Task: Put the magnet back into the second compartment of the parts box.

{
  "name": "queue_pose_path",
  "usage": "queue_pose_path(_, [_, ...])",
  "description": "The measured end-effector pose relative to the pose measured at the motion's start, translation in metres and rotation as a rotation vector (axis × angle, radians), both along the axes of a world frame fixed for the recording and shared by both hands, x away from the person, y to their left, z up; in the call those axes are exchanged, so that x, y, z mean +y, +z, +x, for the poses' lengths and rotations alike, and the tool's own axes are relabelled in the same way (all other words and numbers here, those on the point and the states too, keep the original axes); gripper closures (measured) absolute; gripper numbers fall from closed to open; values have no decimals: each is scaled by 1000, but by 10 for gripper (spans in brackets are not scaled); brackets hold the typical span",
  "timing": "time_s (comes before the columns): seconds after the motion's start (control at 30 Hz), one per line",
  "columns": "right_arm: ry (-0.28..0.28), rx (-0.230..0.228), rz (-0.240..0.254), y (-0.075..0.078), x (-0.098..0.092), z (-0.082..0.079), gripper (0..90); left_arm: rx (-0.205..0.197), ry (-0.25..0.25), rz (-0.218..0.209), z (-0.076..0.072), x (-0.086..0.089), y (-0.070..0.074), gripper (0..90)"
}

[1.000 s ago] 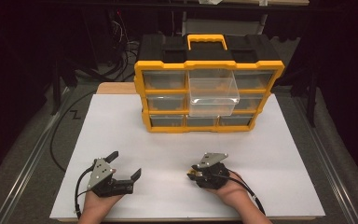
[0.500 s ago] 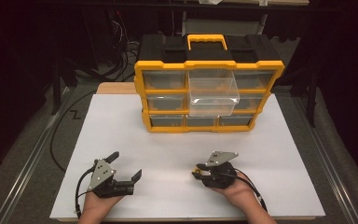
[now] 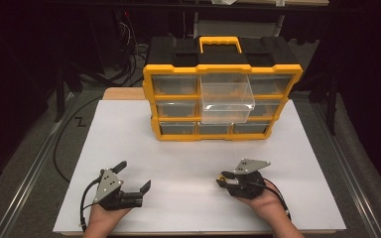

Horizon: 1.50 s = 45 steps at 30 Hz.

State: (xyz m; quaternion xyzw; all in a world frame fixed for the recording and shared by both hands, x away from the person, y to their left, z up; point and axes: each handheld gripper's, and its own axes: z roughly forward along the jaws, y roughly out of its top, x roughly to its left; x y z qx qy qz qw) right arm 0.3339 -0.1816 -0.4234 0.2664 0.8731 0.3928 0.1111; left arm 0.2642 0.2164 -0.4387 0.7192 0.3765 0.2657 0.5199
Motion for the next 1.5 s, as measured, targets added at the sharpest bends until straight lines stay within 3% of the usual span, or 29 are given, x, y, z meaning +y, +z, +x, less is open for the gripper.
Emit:
queue_pose_path(0.27, [-28, -23, -7, 4, -13, -3, 644, 0, 0, 2, -2, 0, 0, 2])
queue_pose_path(0.67, [-92, -26, 0, 8, -40, 5, 644, 4, 7, -7, -1, 0, 0, 2])
queue_pose_path(0.9, [-104, -30, -2, 10, -45, 6, 644, 1, 11, -12, -2, 1, 1, 2])
queue_pose_path(1.13, [-105, 5, -56, 14, -40, 10, 644, 15, -1, -5, 0, 0, 0, 2])
queue_pose_path(1.27, [-77, 42, -105, 19, -34, 13, 644, 11, -5, -1, -2, 0, 0, 2])
queue_pose_path(1.5, [-49, 97, -134, 27, -29, 17, 644, 9, -11, 3, -1, -1, 0, 2])
